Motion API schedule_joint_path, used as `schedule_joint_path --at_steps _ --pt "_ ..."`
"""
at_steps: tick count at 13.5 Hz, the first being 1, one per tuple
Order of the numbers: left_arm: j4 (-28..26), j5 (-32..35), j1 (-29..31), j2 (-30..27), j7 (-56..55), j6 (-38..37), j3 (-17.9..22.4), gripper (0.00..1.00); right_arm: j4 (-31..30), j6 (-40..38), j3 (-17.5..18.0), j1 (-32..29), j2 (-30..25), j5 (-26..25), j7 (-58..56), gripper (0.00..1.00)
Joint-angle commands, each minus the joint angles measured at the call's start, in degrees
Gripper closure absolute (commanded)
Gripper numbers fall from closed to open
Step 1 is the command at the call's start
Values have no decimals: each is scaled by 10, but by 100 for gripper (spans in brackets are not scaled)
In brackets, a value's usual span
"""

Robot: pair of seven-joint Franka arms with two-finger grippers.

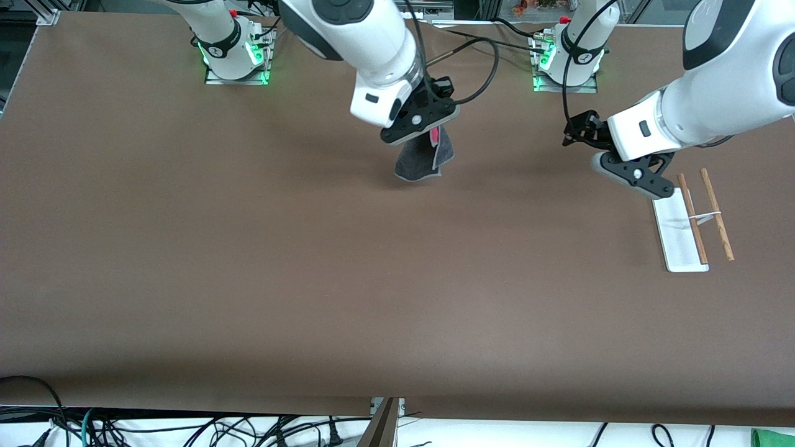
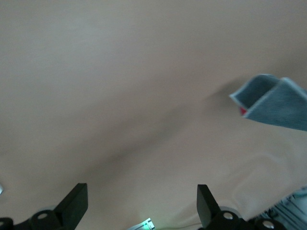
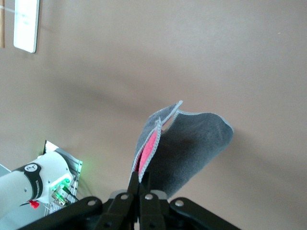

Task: Pass towel and hang on rack
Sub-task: 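Carry the towel toward the middle while the left gripper approaches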

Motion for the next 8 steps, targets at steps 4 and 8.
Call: schedule_joint_path --at_steps 4,8 --pt "2 -178 15 49 267 -36 1 0 15 23 0 28 2 -10 1 100" --pt "-12 -224 13 72 421 -55 1 0 36 21 1 27 1 -9 -15 100"
